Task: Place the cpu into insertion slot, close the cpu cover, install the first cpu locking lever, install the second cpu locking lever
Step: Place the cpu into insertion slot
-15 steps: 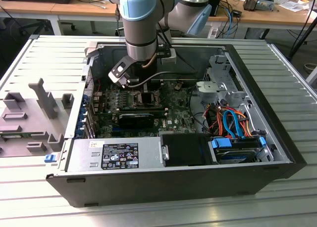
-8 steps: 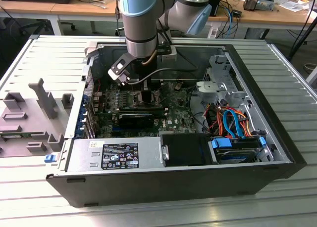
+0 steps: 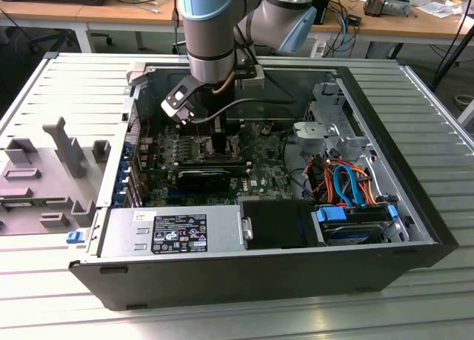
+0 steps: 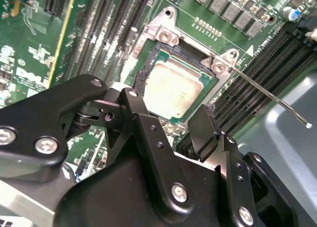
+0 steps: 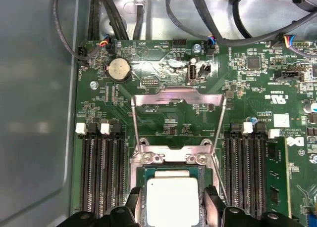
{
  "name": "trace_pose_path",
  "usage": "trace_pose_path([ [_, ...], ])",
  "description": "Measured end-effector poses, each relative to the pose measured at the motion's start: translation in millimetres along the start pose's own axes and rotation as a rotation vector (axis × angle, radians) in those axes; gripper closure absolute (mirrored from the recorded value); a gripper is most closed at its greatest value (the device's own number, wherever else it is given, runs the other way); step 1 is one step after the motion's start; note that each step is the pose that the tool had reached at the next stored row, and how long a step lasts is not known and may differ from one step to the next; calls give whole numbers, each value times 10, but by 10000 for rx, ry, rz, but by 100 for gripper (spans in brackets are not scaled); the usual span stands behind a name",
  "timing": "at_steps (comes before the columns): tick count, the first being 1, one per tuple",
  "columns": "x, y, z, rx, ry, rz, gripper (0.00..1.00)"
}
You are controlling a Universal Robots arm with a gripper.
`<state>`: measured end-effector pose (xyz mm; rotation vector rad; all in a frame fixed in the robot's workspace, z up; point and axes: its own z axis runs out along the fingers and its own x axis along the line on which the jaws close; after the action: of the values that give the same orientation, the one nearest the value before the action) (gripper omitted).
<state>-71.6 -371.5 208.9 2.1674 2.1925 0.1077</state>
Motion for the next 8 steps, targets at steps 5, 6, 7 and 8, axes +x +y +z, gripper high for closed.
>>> trace_pose_path([
  [5,28,0,8,2,-177,-16,38],
  [6,28,0,9,4,-321,-29,38],
  [7,30,0,9,5,-397,-36,38],
  [8,31,0,10,5,-399,-38,38],
])
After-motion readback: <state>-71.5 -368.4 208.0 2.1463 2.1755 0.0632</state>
